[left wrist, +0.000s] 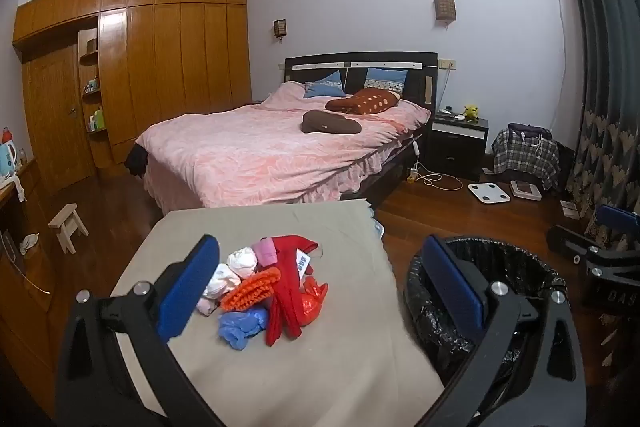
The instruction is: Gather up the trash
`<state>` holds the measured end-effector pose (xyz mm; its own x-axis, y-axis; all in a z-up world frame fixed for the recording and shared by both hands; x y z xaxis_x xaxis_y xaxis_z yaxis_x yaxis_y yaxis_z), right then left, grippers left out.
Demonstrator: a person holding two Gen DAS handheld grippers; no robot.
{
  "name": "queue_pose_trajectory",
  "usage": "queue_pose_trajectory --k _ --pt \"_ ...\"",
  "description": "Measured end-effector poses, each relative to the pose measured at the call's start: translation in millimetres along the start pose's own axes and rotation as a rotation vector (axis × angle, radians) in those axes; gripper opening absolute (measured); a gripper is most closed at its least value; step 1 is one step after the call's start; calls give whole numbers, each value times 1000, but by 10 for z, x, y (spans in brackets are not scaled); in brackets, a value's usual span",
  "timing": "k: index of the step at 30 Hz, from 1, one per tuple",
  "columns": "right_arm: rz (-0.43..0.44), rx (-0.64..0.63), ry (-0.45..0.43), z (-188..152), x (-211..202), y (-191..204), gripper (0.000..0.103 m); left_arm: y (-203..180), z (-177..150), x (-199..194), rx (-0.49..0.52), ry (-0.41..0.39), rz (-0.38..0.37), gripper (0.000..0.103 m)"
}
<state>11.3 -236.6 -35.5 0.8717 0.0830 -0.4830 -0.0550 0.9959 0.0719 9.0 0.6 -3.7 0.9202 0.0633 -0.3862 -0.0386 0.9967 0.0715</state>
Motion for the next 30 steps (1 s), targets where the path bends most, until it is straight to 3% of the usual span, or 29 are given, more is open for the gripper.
queue_pose_trajectory --k 30 --pt "-8 -5 3 4 -4 -28 97 10 0 -17 11 6 2 98"
Point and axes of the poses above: each gripper's, at about its wrist camera, not at the fingertips, and x roughly the way its jaws point, y to its left, z to its top, the point moved 1 cm from there along x, roughly the way its jaws point, and after that the axes turned 4 degrees about z, right-handed, at the moved point
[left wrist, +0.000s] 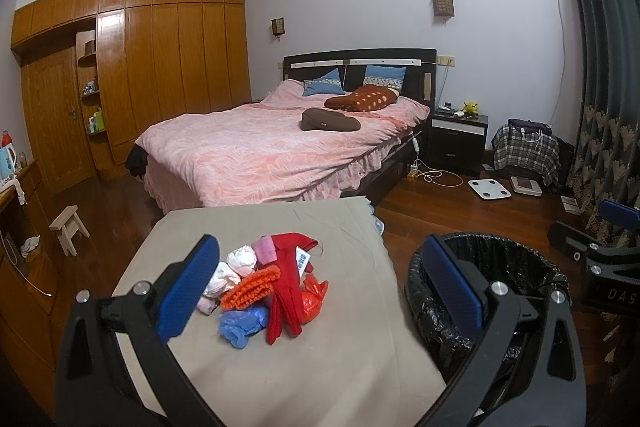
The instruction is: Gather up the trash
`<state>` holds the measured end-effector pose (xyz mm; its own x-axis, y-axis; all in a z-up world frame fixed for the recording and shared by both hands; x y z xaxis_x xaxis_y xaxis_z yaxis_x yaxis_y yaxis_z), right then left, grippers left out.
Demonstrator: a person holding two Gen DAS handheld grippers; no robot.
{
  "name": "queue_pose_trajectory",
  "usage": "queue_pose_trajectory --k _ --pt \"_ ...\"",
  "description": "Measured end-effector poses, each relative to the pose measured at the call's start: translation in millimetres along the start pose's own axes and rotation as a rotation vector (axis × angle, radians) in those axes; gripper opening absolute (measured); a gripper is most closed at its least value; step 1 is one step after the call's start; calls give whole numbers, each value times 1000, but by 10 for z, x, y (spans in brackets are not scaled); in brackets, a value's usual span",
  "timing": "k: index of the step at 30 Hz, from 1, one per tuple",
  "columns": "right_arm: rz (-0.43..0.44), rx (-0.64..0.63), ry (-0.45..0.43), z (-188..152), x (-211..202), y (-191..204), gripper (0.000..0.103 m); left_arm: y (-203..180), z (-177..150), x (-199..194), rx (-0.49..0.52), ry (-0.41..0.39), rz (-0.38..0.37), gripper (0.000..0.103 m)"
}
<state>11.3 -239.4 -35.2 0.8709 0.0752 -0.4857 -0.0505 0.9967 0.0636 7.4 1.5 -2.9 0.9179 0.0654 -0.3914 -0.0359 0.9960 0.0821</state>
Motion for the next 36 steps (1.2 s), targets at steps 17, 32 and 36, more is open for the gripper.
queue_pose_trajectory --k 17,32,36 --pt "-3 -4 2 -17 -10 -56 97 15 -82 25 5 0 3 98" --pt "-5 -6 2 -19 0 -32 97 -7 -136 84 8 6 4 98" --pt "-4 -7 4 -16 -6 -44 97 -8 -131 85 8 6 3 98"
Point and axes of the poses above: each gripper's, at about its wrist camera, not at the fingertips, and x roughly the way its jaws point, y to its left, z to its top, the point moved 1 cm from there along x, roughly the way its jaws point, and after that the axes turned 4 degrees about z, right-handed, at the moved point
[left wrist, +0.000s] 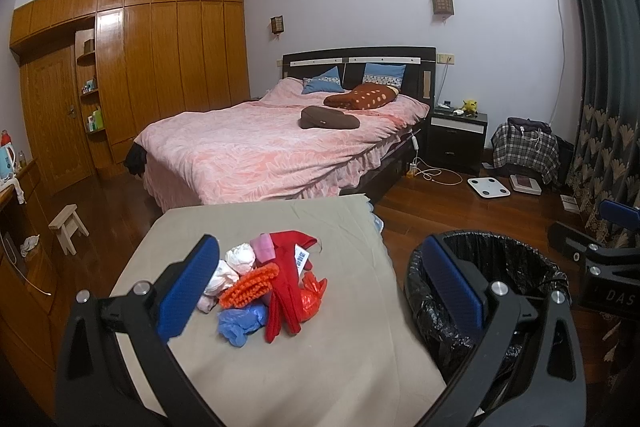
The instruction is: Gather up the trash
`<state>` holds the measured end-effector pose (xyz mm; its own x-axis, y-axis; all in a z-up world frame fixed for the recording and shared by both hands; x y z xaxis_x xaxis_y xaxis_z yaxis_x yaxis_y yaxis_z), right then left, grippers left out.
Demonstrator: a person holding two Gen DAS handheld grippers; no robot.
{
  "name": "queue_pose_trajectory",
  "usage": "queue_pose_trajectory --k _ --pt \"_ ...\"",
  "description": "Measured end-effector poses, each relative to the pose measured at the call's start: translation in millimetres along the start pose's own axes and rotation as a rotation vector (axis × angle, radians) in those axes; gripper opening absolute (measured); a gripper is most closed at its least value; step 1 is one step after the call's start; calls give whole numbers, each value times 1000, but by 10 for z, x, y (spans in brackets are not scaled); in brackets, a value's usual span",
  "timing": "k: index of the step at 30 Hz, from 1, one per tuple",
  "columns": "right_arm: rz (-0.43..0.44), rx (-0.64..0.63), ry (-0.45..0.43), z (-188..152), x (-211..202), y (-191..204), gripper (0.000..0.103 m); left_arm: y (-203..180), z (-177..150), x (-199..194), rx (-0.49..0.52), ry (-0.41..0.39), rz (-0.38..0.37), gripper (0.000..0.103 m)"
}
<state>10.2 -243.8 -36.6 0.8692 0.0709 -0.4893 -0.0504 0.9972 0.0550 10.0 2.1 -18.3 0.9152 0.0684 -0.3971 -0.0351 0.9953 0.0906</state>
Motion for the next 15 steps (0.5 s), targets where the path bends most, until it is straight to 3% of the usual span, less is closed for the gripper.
queue_pose_trajectory --k 15 --pt "-2 -2 0 -1 13 21 97 -18 67 -12 -1 -2 1 98"
Point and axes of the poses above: each gripper's, at about its wrist camera, not at the fingertips, and x roughly the way its jaws point, y to its left, z to its top, the point moved 1 cm from there along x, roughly the way its jaws point, and after that the axes turned 4 degrees about z, right-handed, at the moved point
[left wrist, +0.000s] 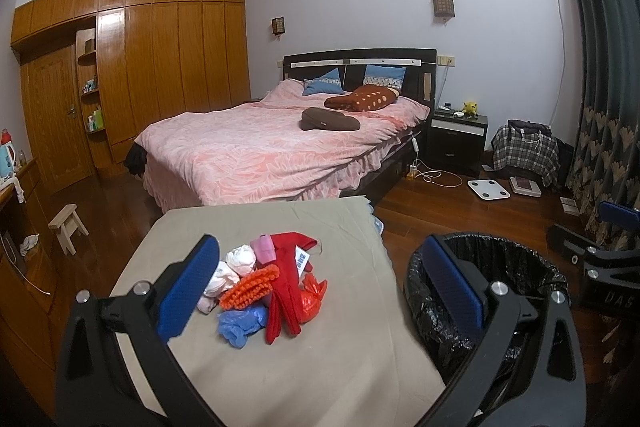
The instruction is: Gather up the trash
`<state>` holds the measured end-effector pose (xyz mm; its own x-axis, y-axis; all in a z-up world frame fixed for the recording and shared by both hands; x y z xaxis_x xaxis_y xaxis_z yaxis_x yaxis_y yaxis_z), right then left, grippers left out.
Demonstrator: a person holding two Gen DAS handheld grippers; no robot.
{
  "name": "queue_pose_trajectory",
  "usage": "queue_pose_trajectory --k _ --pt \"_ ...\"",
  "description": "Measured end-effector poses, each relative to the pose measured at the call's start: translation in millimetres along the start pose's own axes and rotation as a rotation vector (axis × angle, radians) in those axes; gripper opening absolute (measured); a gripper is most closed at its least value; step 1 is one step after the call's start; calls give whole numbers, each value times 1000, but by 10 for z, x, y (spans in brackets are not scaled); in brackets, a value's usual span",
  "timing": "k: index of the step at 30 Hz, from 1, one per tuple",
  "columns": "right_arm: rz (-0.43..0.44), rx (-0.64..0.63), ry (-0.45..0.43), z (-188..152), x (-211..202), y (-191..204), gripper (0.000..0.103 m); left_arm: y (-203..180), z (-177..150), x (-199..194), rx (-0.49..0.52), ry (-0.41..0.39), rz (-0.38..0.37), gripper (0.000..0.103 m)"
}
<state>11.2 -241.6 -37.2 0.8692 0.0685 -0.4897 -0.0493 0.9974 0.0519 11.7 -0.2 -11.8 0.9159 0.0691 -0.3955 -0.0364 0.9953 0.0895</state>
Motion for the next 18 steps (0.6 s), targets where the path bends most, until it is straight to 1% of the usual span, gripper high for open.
queue_pose_trajectory --k 18 --pt "0 -1 2 17 -25 -22 97 3 24 18 -4 4 -3 98"
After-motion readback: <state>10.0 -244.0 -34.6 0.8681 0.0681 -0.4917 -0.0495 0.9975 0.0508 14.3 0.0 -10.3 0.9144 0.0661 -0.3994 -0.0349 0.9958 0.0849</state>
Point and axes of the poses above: each gripper's, at about its wrist camera, not at the fingertips, and x roughly the way its jaws point, y to its left, z to its top, the point moved 1 cm from there along x, roughly the way its jaws point, and after that the axes turned 4 degrees about z, right-handed, at the moved point
